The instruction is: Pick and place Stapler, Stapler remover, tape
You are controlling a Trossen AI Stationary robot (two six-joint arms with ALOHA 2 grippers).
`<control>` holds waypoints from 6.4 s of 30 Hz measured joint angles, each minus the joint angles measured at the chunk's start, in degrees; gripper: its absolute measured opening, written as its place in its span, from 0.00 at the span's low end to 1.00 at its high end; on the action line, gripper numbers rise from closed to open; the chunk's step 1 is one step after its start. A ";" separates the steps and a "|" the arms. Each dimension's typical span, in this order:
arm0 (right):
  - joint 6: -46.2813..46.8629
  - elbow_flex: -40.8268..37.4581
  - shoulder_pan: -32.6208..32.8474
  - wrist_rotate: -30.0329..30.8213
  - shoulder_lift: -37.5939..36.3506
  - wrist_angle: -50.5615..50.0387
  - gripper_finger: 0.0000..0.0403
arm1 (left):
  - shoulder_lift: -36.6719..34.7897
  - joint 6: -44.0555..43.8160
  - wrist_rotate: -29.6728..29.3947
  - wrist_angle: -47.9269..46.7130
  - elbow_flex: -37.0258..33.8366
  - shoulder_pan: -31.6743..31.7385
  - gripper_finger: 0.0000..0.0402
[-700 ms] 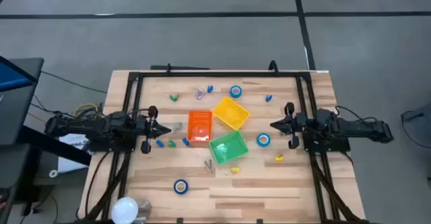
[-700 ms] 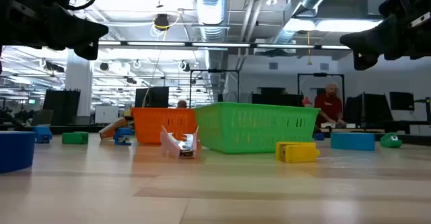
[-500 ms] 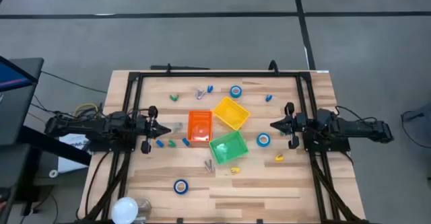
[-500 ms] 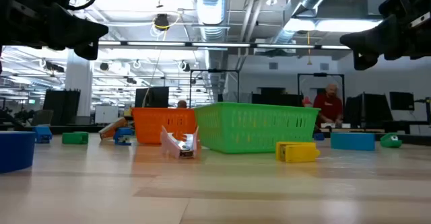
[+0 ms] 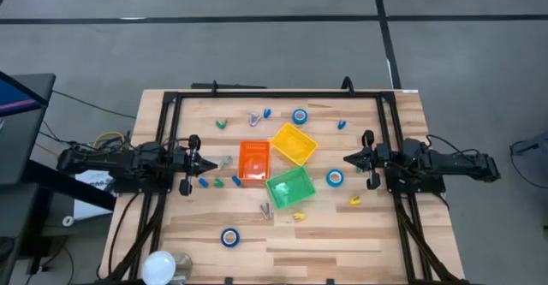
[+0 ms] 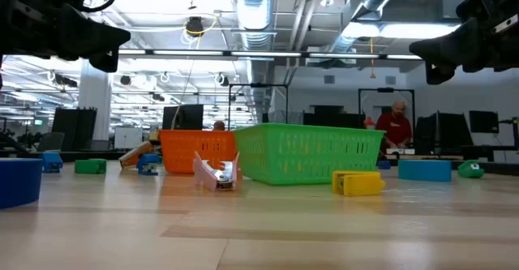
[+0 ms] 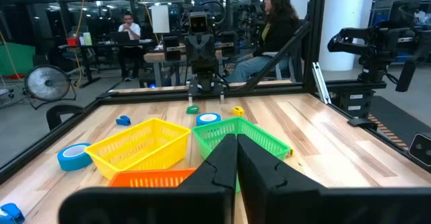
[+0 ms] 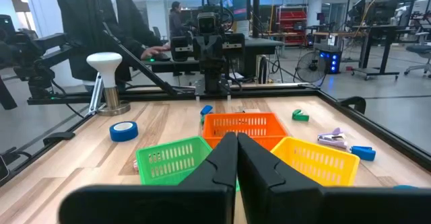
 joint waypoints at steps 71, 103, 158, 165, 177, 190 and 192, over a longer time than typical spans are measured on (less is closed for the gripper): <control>0.01 0.00 0.01 0.00 0.00 0.00 0.00 | 0.02 -0.02 0.00 0.00 0.01 0.02 0.01; 0.00 0.00 0.00 0.00 0.00 0.00 0.00 | -0.01 0.00 0.01 -0.01 0.01 0.01 0.01; 9.06 7.01 -0.51 7.53 0.64 16.51 0.00 | 0.00 -0.01 0.00 0.00 0.01 0.02 0.01; 9.61 15.70 -0.51 9.77 2.16 13.32 0.00 | -0.01 -0.01 -0.01 -0.02 -0.02 0.02 0.01; 10.37 37.00 -0.49 10.59 14.92 -1.21 0.00 | -0.01 -0.02 0.02 -0.01 0.00 0.00 0.01; 9.91 53.98 -0.51 10.50 32.05 -21.90 0.00 | -0.01 0.00 0.02 -0.01 0.01 0.00 0.01; 9.92 54.37 -0.51 10.38 33.86 -23.57 0.00 | -0.01 0.00 0.02 0.00 -0.01 0.02 0.01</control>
